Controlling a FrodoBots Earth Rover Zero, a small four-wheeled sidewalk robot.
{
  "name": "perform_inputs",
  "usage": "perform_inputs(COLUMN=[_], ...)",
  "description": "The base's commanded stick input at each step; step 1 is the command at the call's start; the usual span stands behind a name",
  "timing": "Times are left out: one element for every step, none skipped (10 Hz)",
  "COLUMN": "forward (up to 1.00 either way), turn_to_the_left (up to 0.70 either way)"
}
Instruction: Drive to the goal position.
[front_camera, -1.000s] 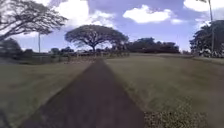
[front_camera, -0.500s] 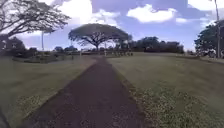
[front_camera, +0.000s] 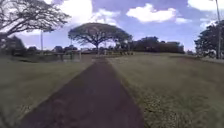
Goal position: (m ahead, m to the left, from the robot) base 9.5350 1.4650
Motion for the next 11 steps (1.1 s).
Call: perform_inputs(forward=[0.50,0.50,0.50,0.50,0.50,0.50,0.50,0.50,0.50,0.50,0.50], turn_to_the_left=[0.00,0.00,0.00,0.00,0.00,0.00,0.00,0.00,0.00,0.00,0.00])
